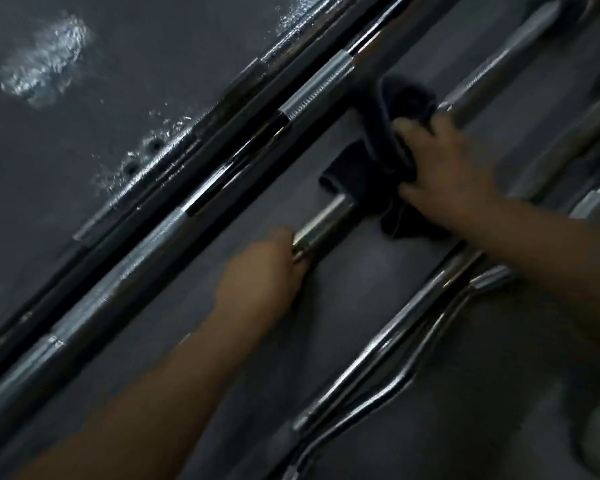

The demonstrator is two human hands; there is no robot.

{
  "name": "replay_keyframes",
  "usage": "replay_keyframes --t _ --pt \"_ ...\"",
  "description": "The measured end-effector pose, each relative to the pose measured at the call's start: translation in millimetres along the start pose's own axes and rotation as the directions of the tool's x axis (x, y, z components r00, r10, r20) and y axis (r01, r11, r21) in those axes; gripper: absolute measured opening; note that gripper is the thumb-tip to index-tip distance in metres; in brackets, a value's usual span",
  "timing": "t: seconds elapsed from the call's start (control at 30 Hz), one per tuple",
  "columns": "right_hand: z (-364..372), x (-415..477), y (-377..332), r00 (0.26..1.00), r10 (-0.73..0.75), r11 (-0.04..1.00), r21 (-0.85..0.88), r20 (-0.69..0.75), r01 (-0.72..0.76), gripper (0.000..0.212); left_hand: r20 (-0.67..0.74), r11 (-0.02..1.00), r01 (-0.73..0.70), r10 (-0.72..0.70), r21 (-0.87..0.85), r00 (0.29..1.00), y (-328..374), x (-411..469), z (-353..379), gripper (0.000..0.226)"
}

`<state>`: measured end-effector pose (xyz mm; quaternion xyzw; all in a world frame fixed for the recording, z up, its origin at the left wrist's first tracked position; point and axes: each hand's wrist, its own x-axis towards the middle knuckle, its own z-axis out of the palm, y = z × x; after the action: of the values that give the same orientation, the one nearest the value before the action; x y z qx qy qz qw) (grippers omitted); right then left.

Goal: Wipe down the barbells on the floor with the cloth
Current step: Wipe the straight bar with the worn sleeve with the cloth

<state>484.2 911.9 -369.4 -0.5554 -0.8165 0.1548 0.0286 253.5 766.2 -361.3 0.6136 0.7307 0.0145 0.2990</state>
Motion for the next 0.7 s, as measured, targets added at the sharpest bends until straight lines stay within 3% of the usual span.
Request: replay_keyframes --t 0.07,0.13,0.17,0.23,0.27,0.33,0.4,0.43,0.47,0.53,0.57,0.6,0.63,0.7 --pt "6.8 -8.2 -32.6 0.994 0.101 0.990 0.091 0.028 -0.103 0.082 0.336 0.952 0.157 -0.061 -0.264 0.940 -10.3 21.4 -12.7 0.041" --pt "18.6 -33.8 -70.3 0.990 -0.116 0.984 0.144 0.074 0.105 0.083 0.438 0.862 0.242 -0.026 -0.446 0.899 -14.0 30.5 -23.9 0.035" --pt "22.8 -47.6 -82.4 0.956 -0.271 0.954 0.165 0.110 0.252 0.085 0.377 0.881 0.198 -0.025 -0.429 0.926 -13.2 26.4 -25.4 0.023" --pt "20.1 -51.4 -71.7 0.862 -0.470 0.880 0.169 0.190 0.443 0.088 0.040 0.999 -0.025 0.027 -0.047 0.999 -14.3 7.0 -7.6 0.017" --pt "14.3 -41.7 -55.2 0.853 -0.488 0.873 0.125 0.185 0.472 0.088 -0.059 0.991 -0.062 0.069 0.121 0.996 -12.2 -6.6 1.4 0.020" --pt "2.1 -12.8 -18.0 0.939 -0.328 0.945 0.021 0.106 0.327 0.091 -0.164 0.976 -0.066 0.102 0.207 0.981 -4.4 -11.0 11.9 0.027" --pt "-7.8 3.2 -2.8 0.998 0.002 0.998 0.057 0.058 -0.005 0.091 0.043 1.000 0.008 -0.008 -0.001 0.999 2.7 3.1 0.1 0.028" --pt "-6.1 0.6 -12.3 0.997 0.069 0.991 0.112 0.046 -0.074 0.089 0.205 0.982 0.077 -0.041 -0.170 0.978 0.5 10.9 -7.5 0.033" --pt "-3.1 -8.5 -30.0 0.996 0.063 0.986 0.147 0.061 -0.072 0.088 0.326 0.938 0.147 -0.039 -0.314 0.945 -2.8 18.7 -15.3 0.036" --pt "15.1 -43.9 -71.0 0.967 -0.217 0.965 0.178 0.133 0.192 0.089 0.416 0.884 0.199 -0.007 -0.422 0.909 -4.4 21.2 -25.5 0.026" --pt "22.3 -57.7 -79.8 0.913 -0.359 0.928 0.180 0.194 0.327 0.090 0.369 0.935 0.151 -0.023 -0.321 0.929 -6.5 16.9 -23.4 0.022" --pt "23.3 -61.0 -77.8 0.858 -0.450 0.891 0.186 0.246 0.414 0.092 0.204 0.994 0.037 -0.015 -0.102 0.979 -10.1 9.1 -14.8 0.023" --pt "19.2 -53.4 -65.8 0.835 -0.488 0.873 0.166 0.255 0.459 0.093 0.042 0.992 -0.042 0.037 0.121 0.998 -12.0 -3.2 -3.1 0.022" --pt "12.5 -26.5 -28.5 0.899 -0.389 0.921 0.107 0.202 0.375 0.094 -0.140 0.977 -0.036 0.067 0.208 0.988 -8.6 -12.4 10.4 0.018"
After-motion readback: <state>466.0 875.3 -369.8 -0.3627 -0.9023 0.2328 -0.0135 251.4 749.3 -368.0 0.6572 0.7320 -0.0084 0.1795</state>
